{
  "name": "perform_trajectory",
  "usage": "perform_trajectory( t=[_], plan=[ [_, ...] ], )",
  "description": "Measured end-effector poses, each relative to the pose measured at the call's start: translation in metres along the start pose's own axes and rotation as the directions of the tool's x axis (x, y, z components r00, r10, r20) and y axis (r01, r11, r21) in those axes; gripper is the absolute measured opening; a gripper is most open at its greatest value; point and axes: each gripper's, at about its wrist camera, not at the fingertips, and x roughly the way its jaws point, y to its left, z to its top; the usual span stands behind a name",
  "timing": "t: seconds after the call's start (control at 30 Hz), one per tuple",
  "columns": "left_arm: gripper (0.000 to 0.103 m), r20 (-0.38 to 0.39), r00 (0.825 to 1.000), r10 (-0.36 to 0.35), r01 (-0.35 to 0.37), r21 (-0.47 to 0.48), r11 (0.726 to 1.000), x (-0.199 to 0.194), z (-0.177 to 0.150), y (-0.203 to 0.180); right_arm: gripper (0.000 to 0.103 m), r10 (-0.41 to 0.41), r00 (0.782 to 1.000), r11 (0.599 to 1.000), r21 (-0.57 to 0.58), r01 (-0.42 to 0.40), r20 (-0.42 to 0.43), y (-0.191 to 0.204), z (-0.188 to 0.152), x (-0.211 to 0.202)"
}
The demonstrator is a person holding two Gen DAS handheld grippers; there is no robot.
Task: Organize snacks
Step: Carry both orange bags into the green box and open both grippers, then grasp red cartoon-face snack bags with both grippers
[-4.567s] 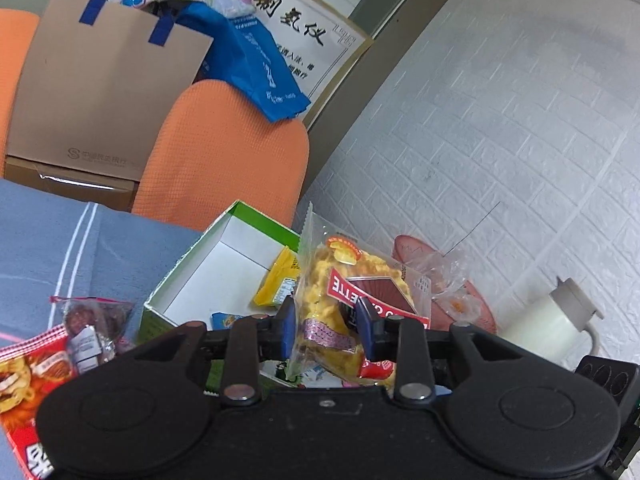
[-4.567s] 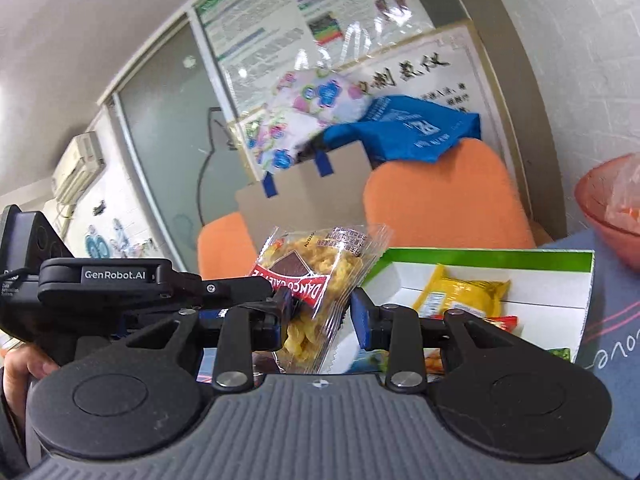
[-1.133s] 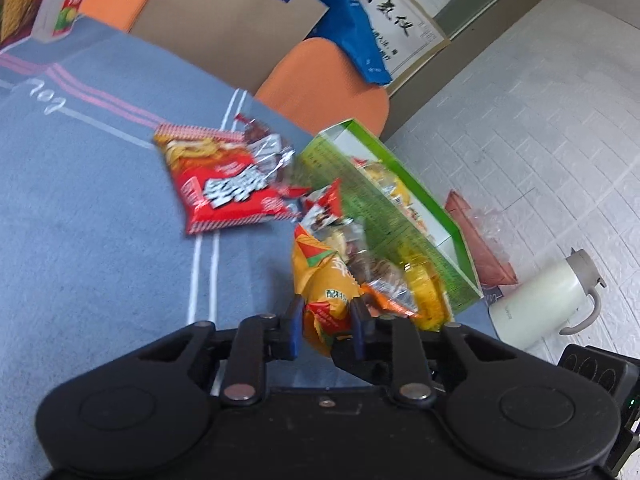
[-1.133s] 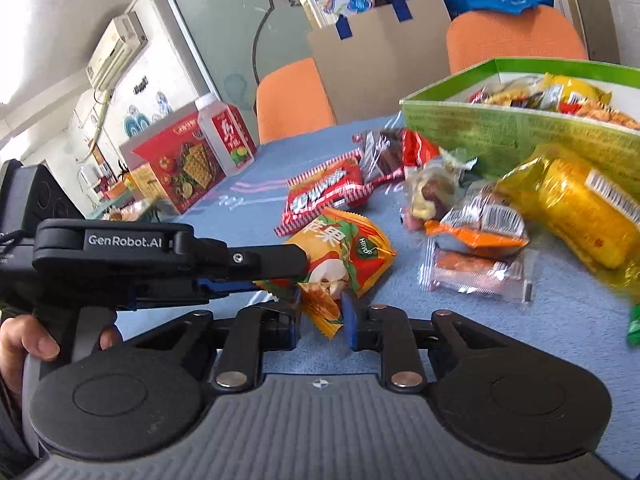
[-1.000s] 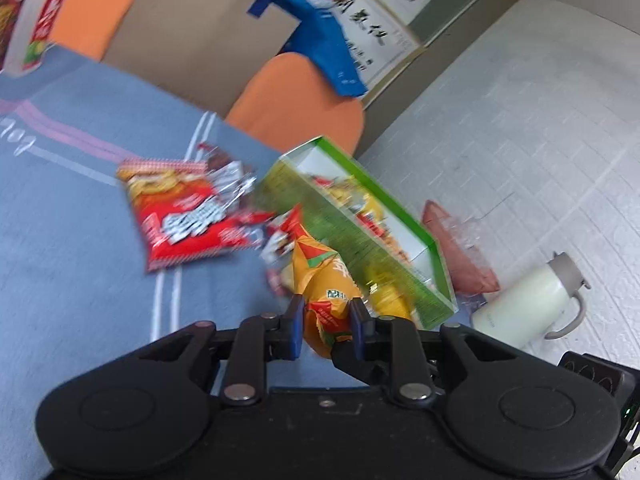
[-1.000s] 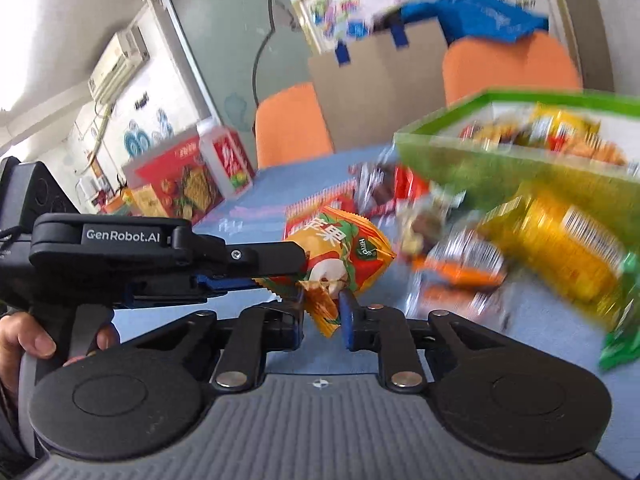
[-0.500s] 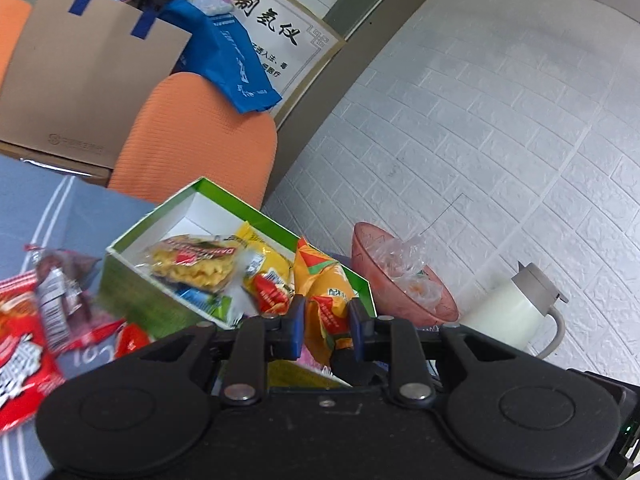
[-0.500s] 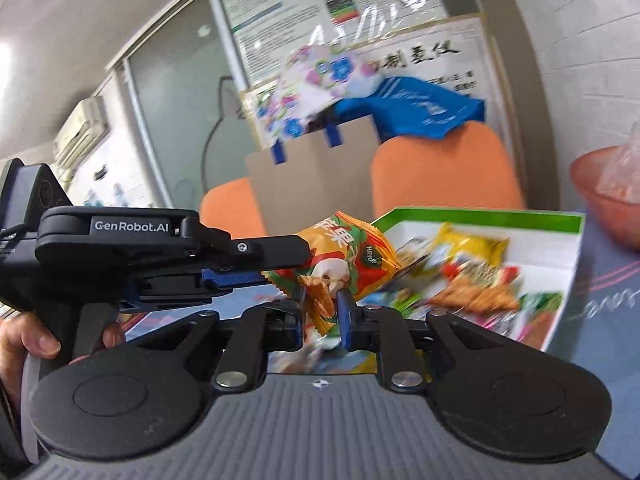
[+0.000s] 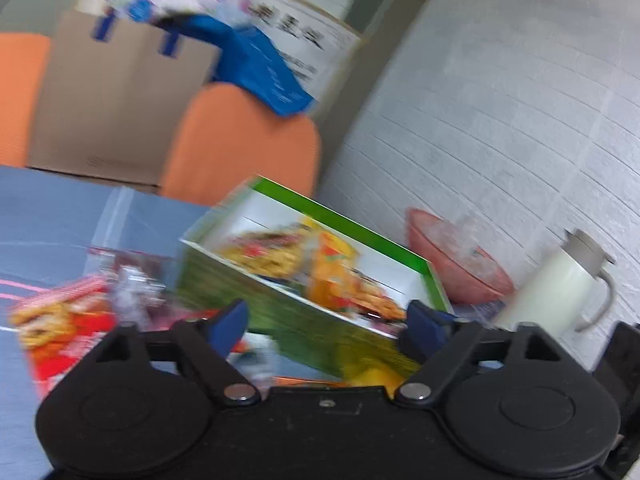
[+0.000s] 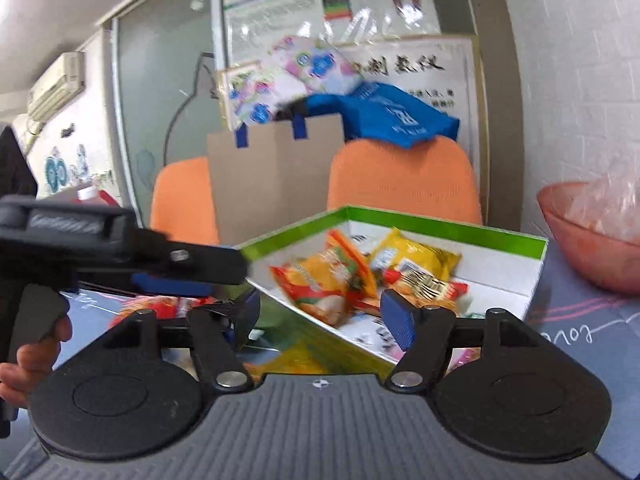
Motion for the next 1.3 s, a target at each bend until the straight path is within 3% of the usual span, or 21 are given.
perform_trajectory(
  t=[0.1,0.17,0.27,0.4,0.47,0.53,0.7,0.8,0.9,0.93,0.97,1.03,1.2,1.3],
  plan=[
    [0.103,0.04,0.988,0.149,-0.147,-0.051,0.988,-0.018,0.005,0.031,0.103,0.05,0.999,0.998,0.023,-0.05,0.017,0.01,0.003,-0.01],
    [0.103,0.016,0.966,0.257,-0.254,-0.113,0.961,-0.02,0.006,0.056,0.103,0.08,0.997,0.996,0.035,-0.081,0.017,0.019,0.002,-0.015],
    [0.103,-0.036,0.94,0.338,-0.339,-0.18,0.923,-0.019,0.0,0.084,0.103,0.118,0.993,0.992,0.049,-0.119,0.009,0.03,-0.002,-0.02],
    [0.098,-0.079,0.95,0.301,-0.312,-0.263,0.913,-0.023,-0.015,0.105,0.103,0.156,0.987,0.986,0.057,-0.154,-0.039,0.046,-0.009,-0.021],
    [0.068,-0.101,0.951,0.292,-0.308,-0.264,0.914,-0.021,-0.02,0.107,0.103,0.175,0.983,0.984,0.058,-0.171,-0.059,0.052,-0.011,-0.021],
    [0.055,-0.101,0.949,0.3,-0.315,-0.224,0.922,-0.023,-0.023,0.103,0.103,0.191,0.979,0.981,0.063,-0.186,-0.076,0.058,-0.013,-0.021],
    [0.054,-0.139,0.966,0.218,-0.239,-0.161,0.958,-0.033,-0.03,0.093,0.103,0.261,0.957,0.965,0.075,-0.253,-0.125,0.074,-0.023,-0.022],
    [0.053,-0.181,0.978,0.104,-0.13,-0.139,0.982,-0.049,-0.048,0.085,0.103,0.301,0.94,0.953,0.075,-0.292,-0.16,0.086,-0.029,-0.022],
    [0.053,-0.189,0.981,0.049,-0.079,-0.158,0.984,-0.072,-0.068,0.076,0.103,0.331,0.922,0.943,0.068,-0.324,-0.201,0.096,-0.036,-0.021],
    [0.058,-0.185,0.982,0.042,-0.074,-0.171,0.983,-0.079,-0.073,0.075,0.103,0.338,0.916,0.941,0.067,-0.331,-0.216,0.098,-0.039,-0.02],
    [0.076,-0.172,0.984,0.041,-0.073,-0.189,0.979,-0.086,-0.077,0.076,0.103,0.342,0.912,0.94,0.07,-0.335,-0.227,0.1,-0.041,-0.019],
    [0.093,-0.153,0.988,0.032,-0.068,-0.238,0.969,-0.098,-0.083,0.081,0.103,0.34,0.908,0.94,0.081,-0.331,-0.246,0.103,-0.045,-0.017],
    [0.09,-0.141,0.99,-0.001,-0.042,-0.305,0.951,-0.104,-0.083,0.085,0.103,0.332,0.898,0.943,0.11,-0.313,-0.289,0.109,-0.051,-0.007],
    [0.081,-0.141,0.99,-0.015,-0.029,-0.303,0.953,-0.096,-0.079,0.081,0.103,0.326,0.897,0.945,0.119,-0.304,-0.298,0.109,-0.053,-0.004]
  ],
)
